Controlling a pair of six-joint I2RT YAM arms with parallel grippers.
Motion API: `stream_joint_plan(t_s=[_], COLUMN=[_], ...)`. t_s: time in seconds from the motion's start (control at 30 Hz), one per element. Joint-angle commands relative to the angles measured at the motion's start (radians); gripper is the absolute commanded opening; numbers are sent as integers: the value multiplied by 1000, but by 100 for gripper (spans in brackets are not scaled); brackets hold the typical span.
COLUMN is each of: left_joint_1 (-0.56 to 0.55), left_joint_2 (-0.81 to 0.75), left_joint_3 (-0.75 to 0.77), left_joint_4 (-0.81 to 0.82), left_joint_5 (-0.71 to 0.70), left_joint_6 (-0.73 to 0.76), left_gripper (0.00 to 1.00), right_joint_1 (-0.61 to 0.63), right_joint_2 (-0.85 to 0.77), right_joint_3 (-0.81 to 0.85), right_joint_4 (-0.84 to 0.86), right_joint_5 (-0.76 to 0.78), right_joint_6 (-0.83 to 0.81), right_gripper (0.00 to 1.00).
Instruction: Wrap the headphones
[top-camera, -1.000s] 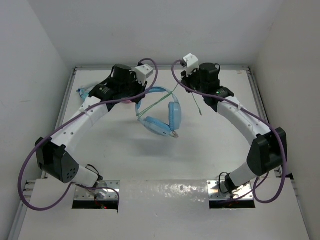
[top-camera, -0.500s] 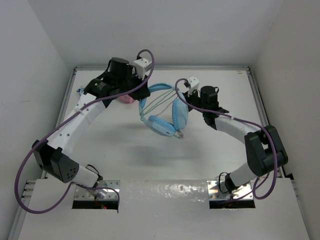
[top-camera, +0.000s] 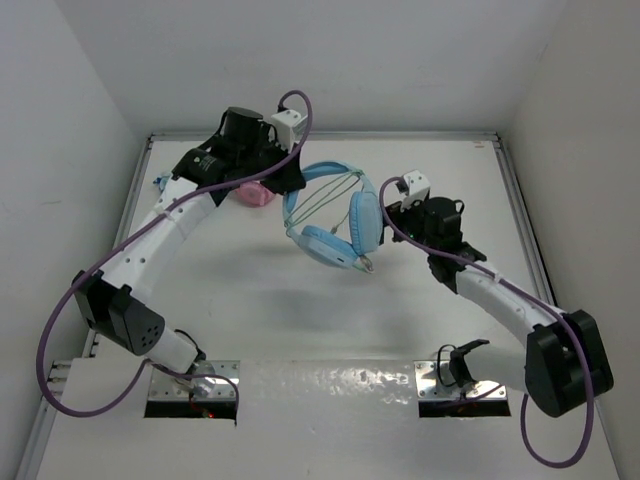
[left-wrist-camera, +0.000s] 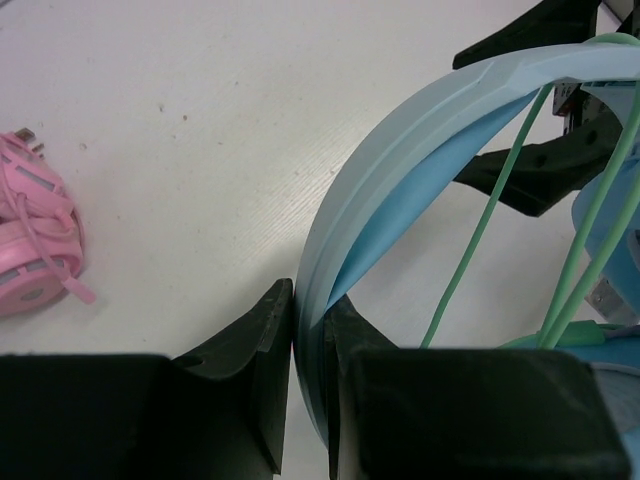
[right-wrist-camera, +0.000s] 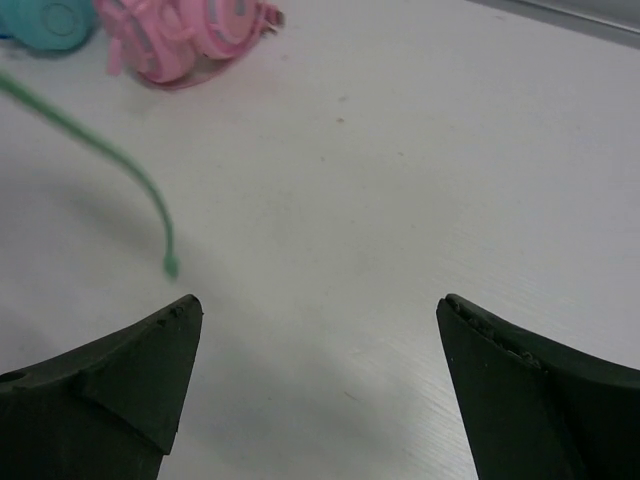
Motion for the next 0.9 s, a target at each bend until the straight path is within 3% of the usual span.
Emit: stream_joint_plan(t_s=[0.0,0.07,0.17,0.23,0.4,0.67,0.87], left_joint_1=[2,2,4,12,25,25,24], left_joint_2=[-4,5,23,40,94,100,74], left_joint_3=[85,105,147,168,257,296,288], left_joint_4=[70,73,67,65,50,36,24], left_joint_5=[59,42,14,3,42,3,9], left_joint_6=[-68,-71,-71,-82,-96,-88,-76], left_gripper=[0,0,0,0,0,0,0], right_joint_1=[-21,-56,-110,-110,-110,-103,-44], right_joint_2=[-18,-19,-47,-85,-113,-41,50], right_joint_3=[41,41,-17,-118,-310,-224,-169], right_joint_4=[-103,-113,-21,129,526,535,513], right_joint_5=[161,211,154,65,21,-220,-251], right_joint_6=[-25,7,65,58,87,148,136], right_gripper=[99,99,99,99,92,93,92])
